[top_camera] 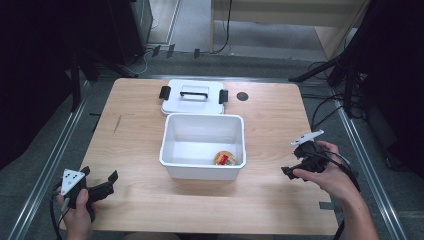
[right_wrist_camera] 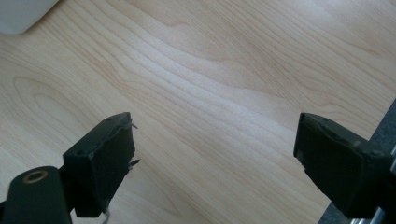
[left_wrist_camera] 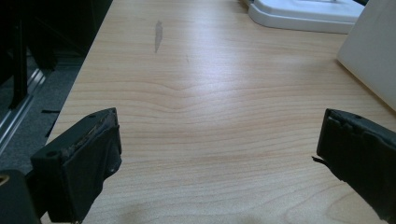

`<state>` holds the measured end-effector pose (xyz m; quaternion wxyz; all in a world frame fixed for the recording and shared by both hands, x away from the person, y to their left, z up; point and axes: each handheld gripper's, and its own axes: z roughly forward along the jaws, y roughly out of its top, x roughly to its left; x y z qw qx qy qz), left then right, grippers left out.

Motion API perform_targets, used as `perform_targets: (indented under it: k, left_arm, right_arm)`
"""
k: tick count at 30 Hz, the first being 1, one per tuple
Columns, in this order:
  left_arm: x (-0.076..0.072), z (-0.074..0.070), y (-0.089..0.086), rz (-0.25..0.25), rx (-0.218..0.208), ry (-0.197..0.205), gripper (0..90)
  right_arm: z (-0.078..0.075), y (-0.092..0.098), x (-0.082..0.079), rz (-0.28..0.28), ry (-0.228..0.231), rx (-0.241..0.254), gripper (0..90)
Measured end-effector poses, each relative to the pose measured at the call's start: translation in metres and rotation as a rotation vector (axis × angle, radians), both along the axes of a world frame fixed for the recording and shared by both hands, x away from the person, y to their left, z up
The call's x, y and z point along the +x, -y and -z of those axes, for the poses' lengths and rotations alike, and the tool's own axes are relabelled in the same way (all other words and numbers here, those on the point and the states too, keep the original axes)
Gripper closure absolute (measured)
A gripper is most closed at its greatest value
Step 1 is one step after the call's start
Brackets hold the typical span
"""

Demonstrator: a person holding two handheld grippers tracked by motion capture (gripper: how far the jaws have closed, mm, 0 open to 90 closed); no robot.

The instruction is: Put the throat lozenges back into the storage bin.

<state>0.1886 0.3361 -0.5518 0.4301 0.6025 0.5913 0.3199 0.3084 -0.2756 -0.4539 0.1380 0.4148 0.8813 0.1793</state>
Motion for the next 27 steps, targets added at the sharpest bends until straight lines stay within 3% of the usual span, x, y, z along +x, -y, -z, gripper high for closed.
perform_targets:
  k: [6,16,17,24,27]
  left_arm:
    - [0.0,0.0,0.0,0.001,0.003,0.001,0.3]
    - [0.0,0.0,0.0,0.001,0.004,0.0,0.3]
    - [0.0,0.0,0.0,0.001,0.004,0.0,0.3]
    - [0.0,0.0,0.0,-0.001,0.003,0.001,0.3]
    - [0.0,0.0,0.0,-0.001,0.002,0.002,0.3]
  right_arm:
    - [0.006,0.012,-0.012,0.048,0.052,0.052,2.8]
    - [0.018,0.028,-0.028,0.12,0.142,0.146,0.7]
    - [0.022,0.031,-0.032,0.142,0.162,0.177,0.0]
    - [0.037,0.04,-0.044,0.178,0.199,0.255,0.0]
    - [0.043,0.045,-0.05,0.202,0.249,0.295,0.0]
